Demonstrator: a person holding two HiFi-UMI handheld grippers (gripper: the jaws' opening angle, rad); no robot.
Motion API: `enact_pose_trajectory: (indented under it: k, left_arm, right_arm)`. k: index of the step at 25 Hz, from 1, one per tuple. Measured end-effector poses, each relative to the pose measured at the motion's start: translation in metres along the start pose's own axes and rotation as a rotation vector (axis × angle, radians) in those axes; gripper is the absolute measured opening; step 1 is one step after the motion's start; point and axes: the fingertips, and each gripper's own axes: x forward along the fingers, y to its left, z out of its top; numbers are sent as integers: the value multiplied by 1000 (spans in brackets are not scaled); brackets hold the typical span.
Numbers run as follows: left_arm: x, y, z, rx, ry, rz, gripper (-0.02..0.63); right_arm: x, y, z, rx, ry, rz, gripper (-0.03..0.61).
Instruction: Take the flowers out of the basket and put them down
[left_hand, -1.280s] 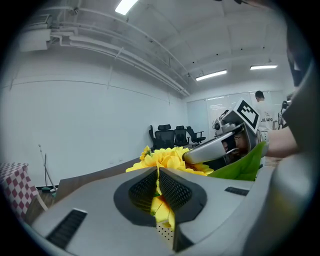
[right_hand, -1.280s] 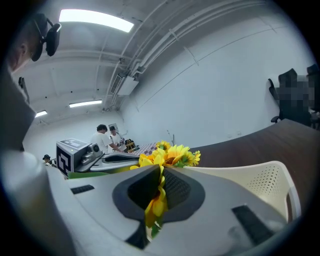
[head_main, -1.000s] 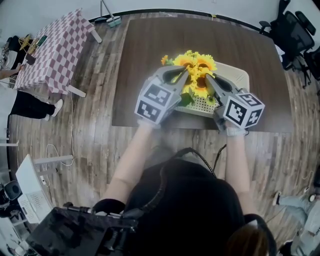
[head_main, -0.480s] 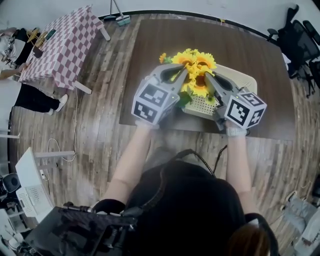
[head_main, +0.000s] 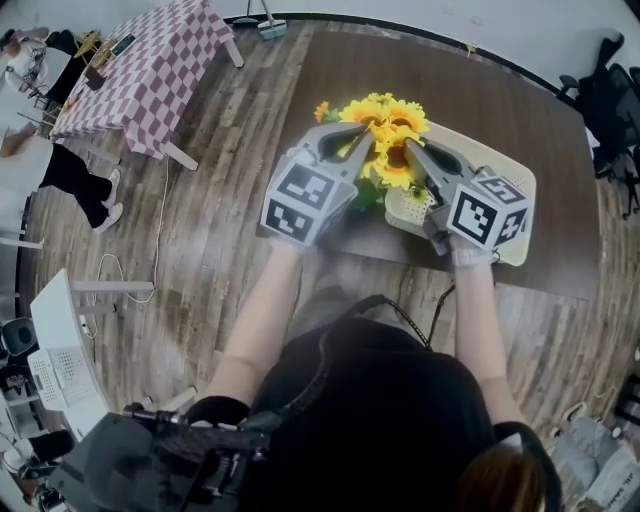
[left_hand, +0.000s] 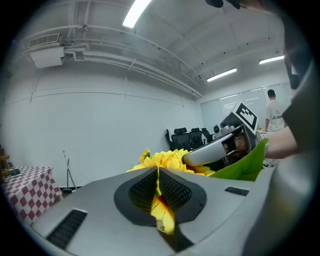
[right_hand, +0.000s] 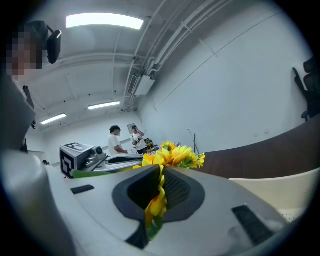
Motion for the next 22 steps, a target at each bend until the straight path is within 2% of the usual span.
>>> enact_pose_trajectory:
  k: [11, 22]
  left_arm:
    - [-24, 29, -25, -59, 40, 86, 9]
    - [-51, 71, -80, -112, 79, 117, 9]
  right_arm:
    - [37, 20, -16, 15, 59, 75, 11]
    - [92, 41, -60, 72, 107, 83, 11]
